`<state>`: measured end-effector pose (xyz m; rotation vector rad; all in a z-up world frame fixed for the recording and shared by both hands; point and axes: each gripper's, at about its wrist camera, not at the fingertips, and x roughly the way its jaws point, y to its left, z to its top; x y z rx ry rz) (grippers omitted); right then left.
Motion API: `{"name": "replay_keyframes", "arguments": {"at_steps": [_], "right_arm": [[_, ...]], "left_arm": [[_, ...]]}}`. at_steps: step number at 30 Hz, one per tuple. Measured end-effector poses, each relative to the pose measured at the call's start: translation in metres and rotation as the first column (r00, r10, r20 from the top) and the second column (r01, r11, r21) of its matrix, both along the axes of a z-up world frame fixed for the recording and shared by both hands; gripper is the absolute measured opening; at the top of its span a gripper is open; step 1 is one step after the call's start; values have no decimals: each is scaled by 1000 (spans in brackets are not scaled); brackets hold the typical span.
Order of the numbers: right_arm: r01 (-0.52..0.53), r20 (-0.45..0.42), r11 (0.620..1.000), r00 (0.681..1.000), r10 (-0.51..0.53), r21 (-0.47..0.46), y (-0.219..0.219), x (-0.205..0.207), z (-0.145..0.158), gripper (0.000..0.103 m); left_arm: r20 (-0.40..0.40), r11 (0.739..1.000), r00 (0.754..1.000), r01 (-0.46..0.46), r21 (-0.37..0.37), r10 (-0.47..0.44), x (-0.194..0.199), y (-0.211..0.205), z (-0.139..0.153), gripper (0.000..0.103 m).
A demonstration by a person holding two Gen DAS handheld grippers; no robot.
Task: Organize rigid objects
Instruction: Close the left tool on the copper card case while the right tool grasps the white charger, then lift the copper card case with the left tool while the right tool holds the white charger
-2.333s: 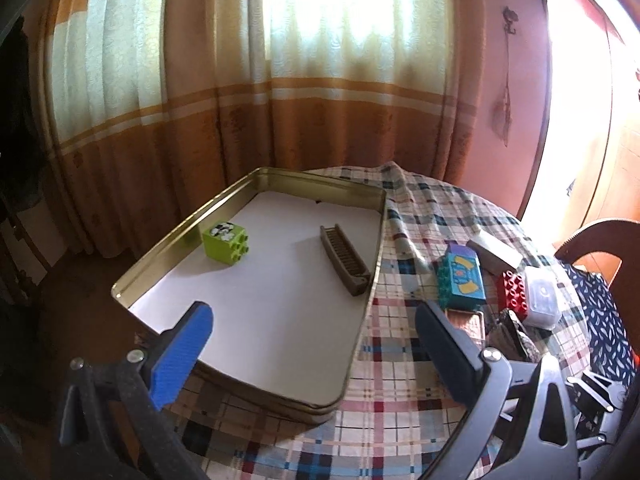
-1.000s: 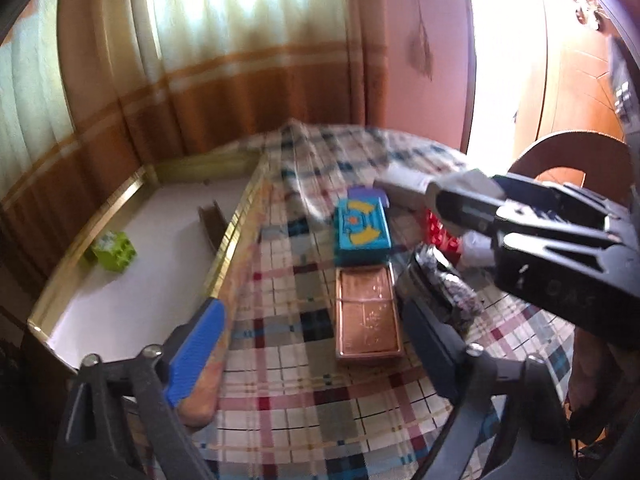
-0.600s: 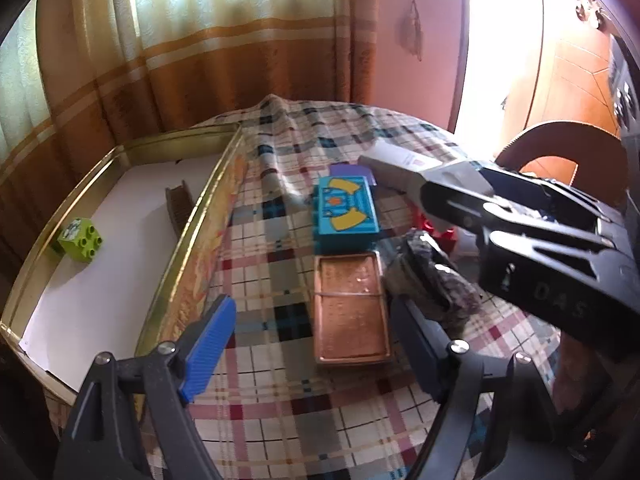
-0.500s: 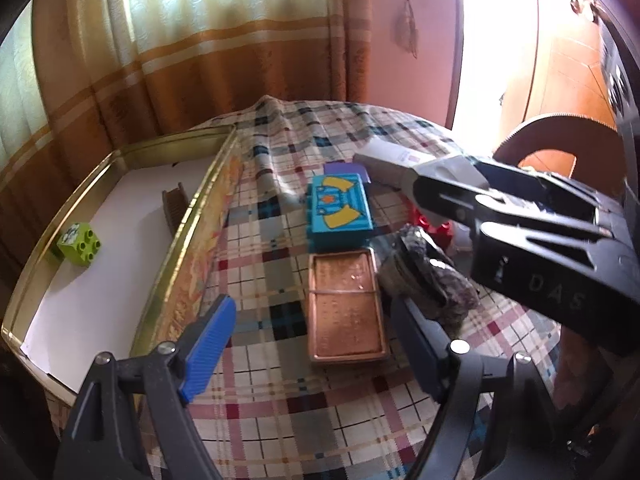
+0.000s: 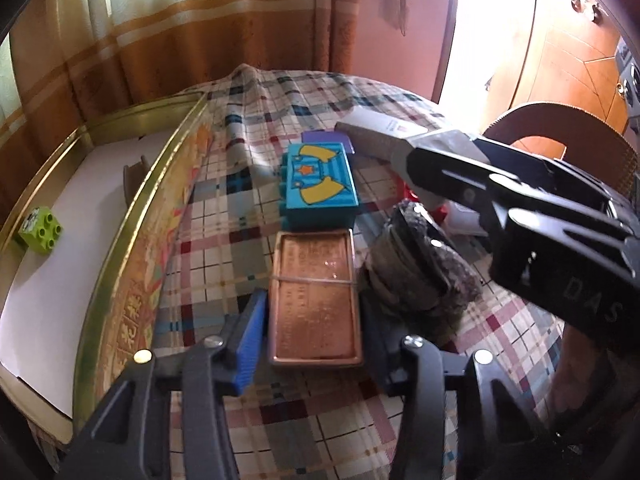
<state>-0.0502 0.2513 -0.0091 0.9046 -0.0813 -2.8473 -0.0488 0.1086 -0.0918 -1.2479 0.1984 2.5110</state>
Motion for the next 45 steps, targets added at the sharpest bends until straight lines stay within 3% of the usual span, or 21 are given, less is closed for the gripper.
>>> {"name": "replay_keyframes", "arguments": {"at_steps": [24, 45], "right_arm": [[-1, -50, 1000, 999, 0, -18, 0, 6, 4, 65], [-7, -98, 1000, 995, 7, -4, -2, 13, 7, 65]], "left_arm": [[-242, 992, 967, -49, 115, 75, 31, -27, 30, 45], [-292, 984, 948, -81, 161, 126, 39, -38, 35, 45]]}}
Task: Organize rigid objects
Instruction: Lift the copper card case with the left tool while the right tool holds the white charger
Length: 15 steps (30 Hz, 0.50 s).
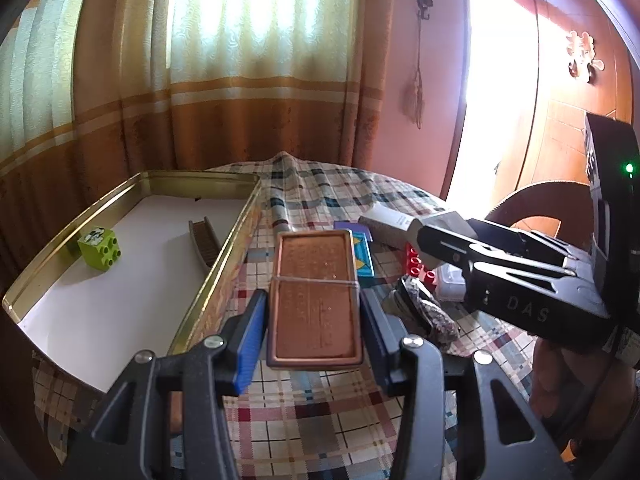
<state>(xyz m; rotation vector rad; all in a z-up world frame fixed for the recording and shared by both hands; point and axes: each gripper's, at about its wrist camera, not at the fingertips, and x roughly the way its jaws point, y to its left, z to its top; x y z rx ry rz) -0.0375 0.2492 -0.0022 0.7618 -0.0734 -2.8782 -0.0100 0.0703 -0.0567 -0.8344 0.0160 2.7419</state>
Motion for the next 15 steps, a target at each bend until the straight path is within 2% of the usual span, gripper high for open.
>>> {"name": "replay_keyframes", "arguments": {"at_steps": [15], "right_arm": [[-1, -24, 1000, 1000, 1, -3, 0, 4, 1, 65]], "left_arm": [[-32, 1000, 999, -9, 15, 9, 5, -5, 4, 45]]}}
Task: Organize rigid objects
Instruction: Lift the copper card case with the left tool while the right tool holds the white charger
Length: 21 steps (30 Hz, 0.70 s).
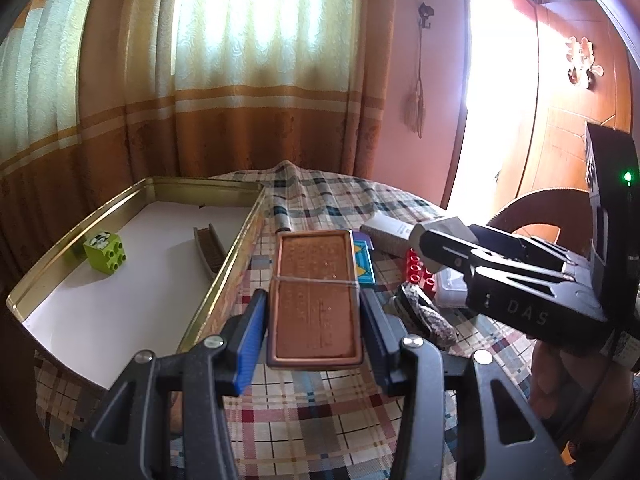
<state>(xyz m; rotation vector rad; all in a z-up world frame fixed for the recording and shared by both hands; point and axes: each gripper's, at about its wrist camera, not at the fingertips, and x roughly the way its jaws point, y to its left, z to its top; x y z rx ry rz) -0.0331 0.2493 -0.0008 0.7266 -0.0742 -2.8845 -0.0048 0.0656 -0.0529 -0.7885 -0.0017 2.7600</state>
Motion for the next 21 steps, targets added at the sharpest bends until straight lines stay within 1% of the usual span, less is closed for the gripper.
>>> {"name": "replay_keyframes", "arguments": {"at_steps": [21], "right_arm": [[-6, -28, 1000, 1000, 7, 13, -2, 4, 3, 65]], "left_arm": [[-47, 1000, 999, -16, 17, 17, 9, -5, 3, 45]]}}
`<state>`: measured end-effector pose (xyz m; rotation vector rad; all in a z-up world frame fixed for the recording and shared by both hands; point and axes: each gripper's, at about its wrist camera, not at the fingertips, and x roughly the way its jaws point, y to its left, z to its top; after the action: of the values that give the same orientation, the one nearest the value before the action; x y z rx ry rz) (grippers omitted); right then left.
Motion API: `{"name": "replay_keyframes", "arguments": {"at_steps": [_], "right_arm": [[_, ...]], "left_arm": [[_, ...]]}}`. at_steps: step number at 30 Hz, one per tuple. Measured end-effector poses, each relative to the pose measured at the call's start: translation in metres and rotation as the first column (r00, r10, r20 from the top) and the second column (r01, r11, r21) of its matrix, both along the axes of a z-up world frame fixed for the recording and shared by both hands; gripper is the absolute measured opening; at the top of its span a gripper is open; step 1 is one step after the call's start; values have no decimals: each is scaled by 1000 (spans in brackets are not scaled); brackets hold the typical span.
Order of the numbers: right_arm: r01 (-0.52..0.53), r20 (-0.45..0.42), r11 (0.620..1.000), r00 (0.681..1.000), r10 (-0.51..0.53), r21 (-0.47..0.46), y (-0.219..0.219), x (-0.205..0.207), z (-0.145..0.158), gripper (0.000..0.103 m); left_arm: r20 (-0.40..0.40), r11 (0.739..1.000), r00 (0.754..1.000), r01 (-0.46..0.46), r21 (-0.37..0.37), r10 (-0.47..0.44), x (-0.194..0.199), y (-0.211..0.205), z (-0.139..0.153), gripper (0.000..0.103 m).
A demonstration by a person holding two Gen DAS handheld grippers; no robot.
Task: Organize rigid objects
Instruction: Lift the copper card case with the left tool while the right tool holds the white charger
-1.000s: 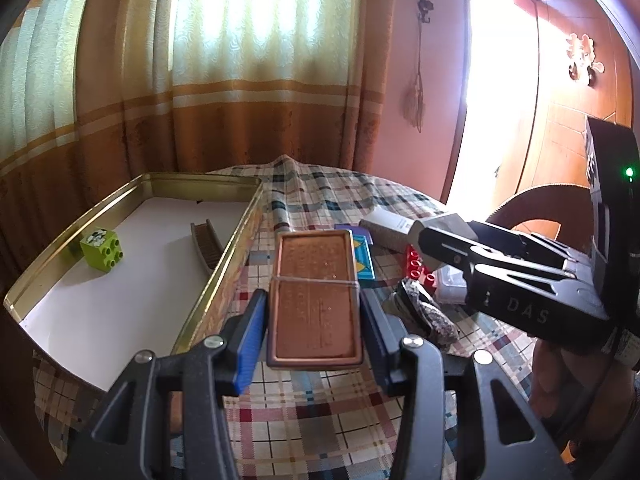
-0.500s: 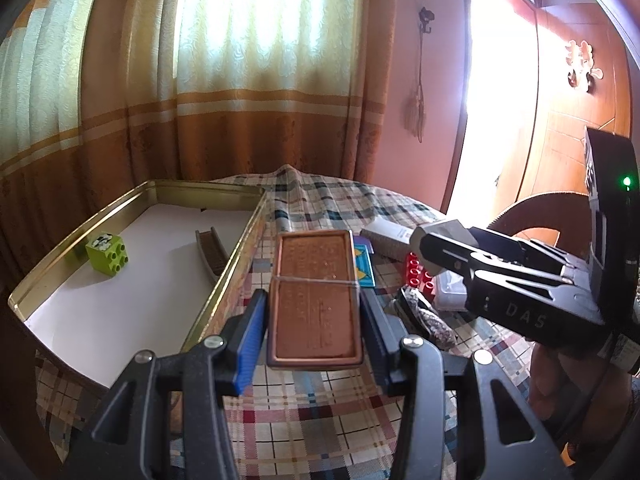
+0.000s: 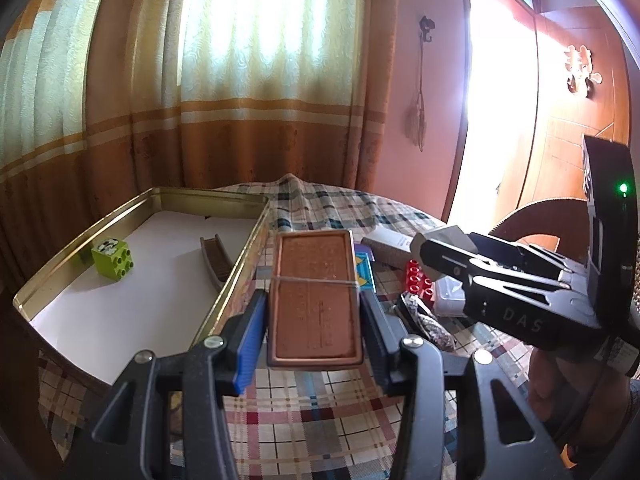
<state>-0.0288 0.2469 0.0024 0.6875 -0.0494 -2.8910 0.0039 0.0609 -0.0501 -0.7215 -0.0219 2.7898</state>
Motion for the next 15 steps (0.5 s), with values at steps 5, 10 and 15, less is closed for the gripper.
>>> {"name": "replay_keyframes", "arguments": {"at_steps": [5, 10, 15], "right_arm": [[-1, -6, 1000, 1000, 1, 3, 0, 1, 1, 65], [-2, -14, 1000, 1000, 2, 5, 0, 3, 1, 65], [-3, -17, 1000, 1000, 3, 5, -1, 4, 1, 65]], "left_arm": [[-8, 1000, 1000, -2, 3, 2, 2, -1, 1, 45], [-17, 1000, 1000, -4, 5, 4, 3, -3, 2, 45], [-26, 1000, 1000, -1, 6, 2, 4, -3, 2, 45]]}}
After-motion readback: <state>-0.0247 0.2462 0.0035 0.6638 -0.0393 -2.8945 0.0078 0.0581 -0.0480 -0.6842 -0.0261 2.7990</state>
